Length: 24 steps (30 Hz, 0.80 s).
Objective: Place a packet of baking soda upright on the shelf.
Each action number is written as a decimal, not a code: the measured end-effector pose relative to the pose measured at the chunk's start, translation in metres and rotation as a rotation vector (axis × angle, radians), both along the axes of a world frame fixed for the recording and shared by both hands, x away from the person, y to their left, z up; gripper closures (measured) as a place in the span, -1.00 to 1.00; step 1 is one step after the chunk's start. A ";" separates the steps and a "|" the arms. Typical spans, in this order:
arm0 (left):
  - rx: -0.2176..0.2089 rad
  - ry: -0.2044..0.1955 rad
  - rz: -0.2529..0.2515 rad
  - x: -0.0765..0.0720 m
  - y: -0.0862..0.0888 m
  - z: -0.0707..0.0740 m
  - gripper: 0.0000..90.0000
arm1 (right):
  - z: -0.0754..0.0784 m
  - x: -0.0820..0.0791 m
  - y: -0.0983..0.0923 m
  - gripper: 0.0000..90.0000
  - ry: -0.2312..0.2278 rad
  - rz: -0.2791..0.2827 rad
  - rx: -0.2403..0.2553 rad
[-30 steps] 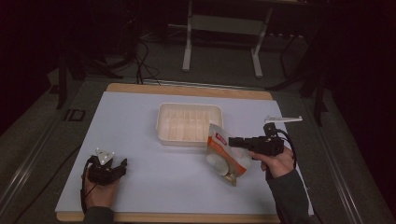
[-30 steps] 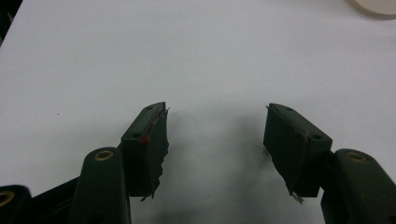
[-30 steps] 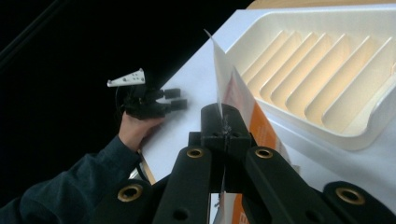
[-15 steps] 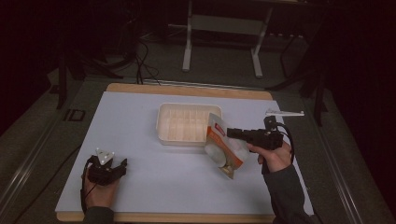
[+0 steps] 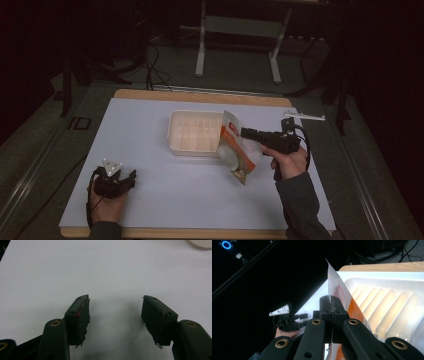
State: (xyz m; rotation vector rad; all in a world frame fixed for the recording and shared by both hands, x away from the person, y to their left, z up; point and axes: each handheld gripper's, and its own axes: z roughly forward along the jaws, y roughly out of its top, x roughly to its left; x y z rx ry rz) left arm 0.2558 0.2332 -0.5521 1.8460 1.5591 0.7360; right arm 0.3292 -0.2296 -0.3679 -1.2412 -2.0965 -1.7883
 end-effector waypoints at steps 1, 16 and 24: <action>-0.002 0.000 0.000 0.000 0.000 0.000 -0.12 | 0.001 0.001 0.001 1.00 -0.003 0.001 0.002; -0.002 0.001 0.000 0.000 0.000 0.000 -0.13 | 0.004 0.015 0.015 1.00 -0.004 -0.031 0.025; 0.002 0.003 0.000 0.000 0.000 0.000 -0.13 | 0.008 0.020 0.019 1.00 -0.012 -0.060 0.037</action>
